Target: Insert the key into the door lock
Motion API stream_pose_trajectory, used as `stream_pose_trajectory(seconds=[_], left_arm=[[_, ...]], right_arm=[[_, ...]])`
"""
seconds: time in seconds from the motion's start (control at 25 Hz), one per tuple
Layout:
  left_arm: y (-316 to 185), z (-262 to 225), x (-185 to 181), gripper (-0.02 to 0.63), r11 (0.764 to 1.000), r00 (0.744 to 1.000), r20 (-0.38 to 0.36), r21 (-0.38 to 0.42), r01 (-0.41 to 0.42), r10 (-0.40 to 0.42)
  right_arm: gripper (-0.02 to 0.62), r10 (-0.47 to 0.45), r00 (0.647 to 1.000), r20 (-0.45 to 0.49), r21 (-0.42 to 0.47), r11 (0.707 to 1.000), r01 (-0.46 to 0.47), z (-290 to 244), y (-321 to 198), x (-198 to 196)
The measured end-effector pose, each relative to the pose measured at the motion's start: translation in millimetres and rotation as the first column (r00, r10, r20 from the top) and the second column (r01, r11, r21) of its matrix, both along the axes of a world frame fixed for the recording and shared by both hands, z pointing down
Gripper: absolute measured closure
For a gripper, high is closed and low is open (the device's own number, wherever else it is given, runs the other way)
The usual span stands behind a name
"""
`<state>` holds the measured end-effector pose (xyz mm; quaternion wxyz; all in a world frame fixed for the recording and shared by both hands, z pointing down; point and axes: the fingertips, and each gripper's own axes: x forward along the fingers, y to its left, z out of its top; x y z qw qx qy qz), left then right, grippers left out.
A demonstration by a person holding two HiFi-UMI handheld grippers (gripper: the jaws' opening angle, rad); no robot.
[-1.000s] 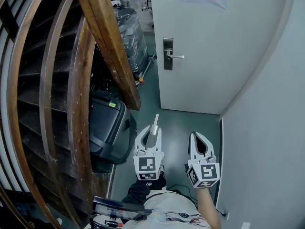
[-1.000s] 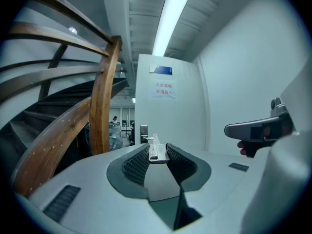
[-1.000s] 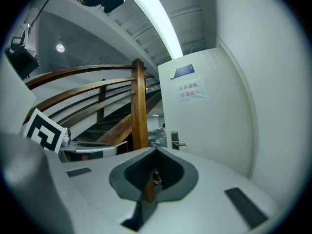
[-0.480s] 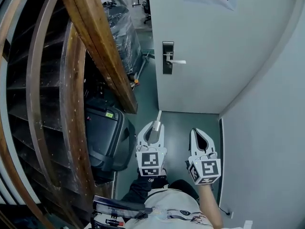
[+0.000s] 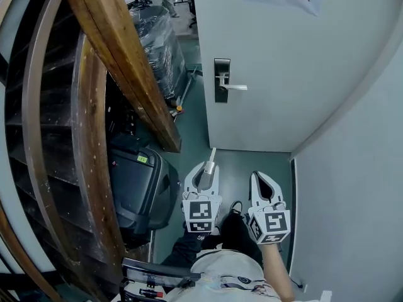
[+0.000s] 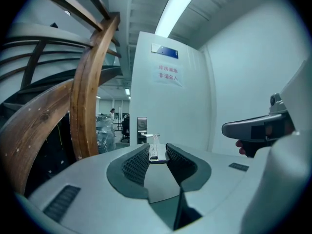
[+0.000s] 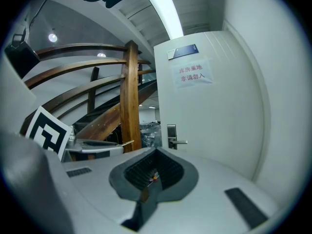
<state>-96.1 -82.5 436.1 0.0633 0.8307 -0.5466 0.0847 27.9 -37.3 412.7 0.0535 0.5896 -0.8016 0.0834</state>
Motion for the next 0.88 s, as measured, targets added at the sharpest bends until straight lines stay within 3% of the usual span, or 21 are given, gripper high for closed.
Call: stream_pose_trajectory(seconds=[0.48,0.88], left_arm=[[-103.9,18.9,37.4,0.489,0.996,0.997,-0.002,-0.039,0.077,-0.077],[-175.1,44.8,59.3,0.489,0.993,0.993,0.007,-0.021,0.118,-0.118]], right_arm=[[0.589,-0.072,0.997,0.025,0.006,0.997,0.072,6.5,-107.7,43.5],[0.589,-0.105,0.994,0.034,-0.019,0.994,0.106,18.5,-173.8,73.7]])
